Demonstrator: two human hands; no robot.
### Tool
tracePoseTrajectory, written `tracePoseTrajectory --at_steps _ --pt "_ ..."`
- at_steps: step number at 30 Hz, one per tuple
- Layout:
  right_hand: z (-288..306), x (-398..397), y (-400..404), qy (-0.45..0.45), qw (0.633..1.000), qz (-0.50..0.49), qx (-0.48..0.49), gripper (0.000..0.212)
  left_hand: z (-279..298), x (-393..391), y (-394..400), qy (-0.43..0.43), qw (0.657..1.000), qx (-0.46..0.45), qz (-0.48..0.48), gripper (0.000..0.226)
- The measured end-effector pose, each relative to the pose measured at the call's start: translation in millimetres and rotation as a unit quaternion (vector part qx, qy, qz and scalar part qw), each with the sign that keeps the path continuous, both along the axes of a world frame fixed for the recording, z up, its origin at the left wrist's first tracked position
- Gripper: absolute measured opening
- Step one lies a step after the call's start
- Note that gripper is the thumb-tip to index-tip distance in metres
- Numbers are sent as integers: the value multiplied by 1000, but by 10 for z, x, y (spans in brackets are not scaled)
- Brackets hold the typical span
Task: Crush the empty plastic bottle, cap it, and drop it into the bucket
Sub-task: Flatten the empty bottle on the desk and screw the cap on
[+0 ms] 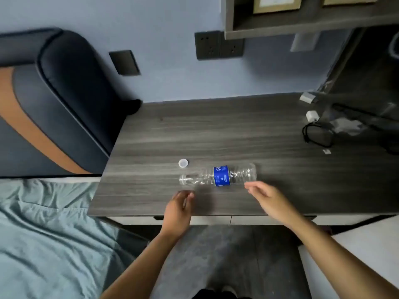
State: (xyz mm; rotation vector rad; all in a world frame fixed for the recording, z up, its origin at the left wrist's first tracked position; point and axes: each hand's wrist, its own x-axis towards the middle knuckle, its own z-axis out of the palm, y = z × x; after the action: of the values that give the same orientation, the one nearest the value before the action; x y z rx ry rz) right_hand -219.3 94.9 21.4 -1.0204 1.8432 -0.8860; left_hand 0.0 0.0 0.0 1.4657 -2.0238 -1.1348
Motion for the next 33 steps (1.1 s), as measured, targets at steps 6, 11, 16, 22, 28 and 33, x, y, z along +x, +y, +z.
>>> tracePoseTrajectory --at_steps 6,11,16,22,28,33 --pt "64 -125 -553 214 975 37 -49 33 55 -518 -386 -79 989 -89 -88 35" --pt "-53 -126 -917 319 941 111 -6 39 -88 -731 -632 -171 964 -121 -164 44" --pt "-202 -75 -1171 345 920 154 106 43 -201 -768 -709 -202 951 -111 -207 46" --pt "-421 -87 -1291 317 924 124 174 45 -153 -892 -825 -176 959 -110 -195 34" --pt "-542 -59 -1318 401 892 169 125 52 -219 -1132 -961 -194 951 -114 -212 46" --pt "-698 -38 -1248 440 870 187 120 53 -419 -1120 -883 -245 926 -161 -236 50"
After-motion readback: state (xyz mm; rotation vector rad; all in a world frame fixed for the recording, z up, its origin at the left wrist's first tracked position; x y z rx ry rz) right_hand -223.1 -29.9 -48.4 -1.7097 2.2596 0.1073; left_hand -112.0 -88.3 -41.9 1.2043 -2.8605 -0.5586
